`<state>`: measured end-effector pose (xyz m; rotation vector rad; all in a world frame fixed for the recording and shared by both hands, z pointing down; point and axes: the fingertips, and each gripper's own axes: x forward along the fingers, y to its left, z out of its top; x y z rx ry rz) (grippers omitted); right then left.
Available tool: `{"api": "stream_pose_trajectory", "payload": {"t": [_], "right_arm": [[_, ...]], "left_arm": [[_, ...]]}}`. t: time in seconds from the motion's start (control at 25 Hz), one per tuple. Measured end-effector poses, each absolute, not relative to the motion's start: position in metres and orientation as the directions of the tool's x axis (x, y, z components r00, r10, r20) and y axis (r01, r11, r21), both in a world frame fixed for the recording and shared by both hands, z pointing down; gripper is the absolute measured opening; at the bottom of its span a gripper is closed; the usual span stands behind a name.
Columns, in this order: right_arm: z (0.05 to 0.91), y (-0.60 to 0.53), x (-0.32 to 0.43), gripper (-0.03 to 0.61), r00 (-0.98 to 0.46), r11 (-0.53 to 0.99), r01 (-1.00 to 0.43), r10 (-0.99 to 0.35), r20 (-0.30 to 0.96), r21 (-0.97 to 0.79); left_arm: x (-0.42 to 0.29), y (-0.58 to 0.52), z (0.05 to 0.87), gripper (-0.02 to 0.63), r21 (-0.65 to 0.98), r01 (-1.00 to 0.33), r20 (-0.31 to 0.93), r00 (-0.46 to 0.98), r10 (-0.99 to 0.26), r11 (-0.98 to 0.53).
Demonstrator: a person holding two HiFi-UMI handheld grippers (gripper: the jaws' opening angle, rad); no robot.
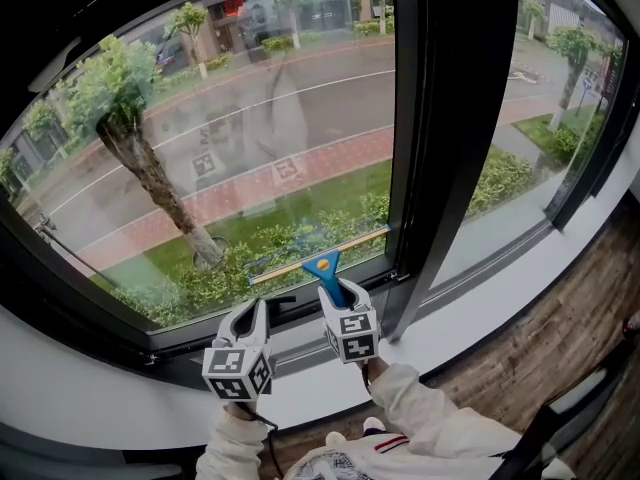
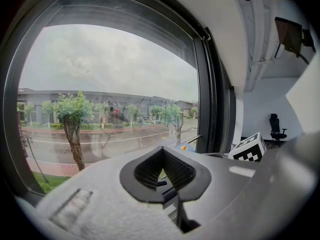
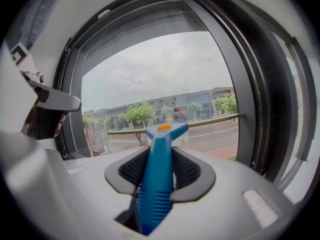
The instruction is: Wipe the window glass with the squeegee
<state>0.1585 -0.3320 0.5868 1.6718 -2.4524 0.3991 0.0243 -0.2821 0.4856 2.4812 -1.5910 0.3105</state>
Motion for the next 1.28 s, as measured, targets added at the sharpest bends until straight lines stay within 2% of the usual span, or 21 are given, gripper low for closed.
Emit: {"api": "stream_pose_trajectory", "payload": {"t": [0.64, 1.28], "right_arm": [[0.621, -0.329, 0.158, 0.143, -0.369, 0.343, -0.929, -0.868, 0.331, -0.137], [0.641, -0.326, 0.159, 0.141, -0.392, 0.368, -0.92, -0.836, 0.384, -0.138]], "left_arm": [[0.023, -0.278, 0.499, 0.0, 0.044, -0.918, 0.297, 0.388, -0.873, -0.393], [0.015, -0.256, 0.508, 0.0, 0.039, -0.948, 0.326, 0.31, -0.893, -0.315]]}}
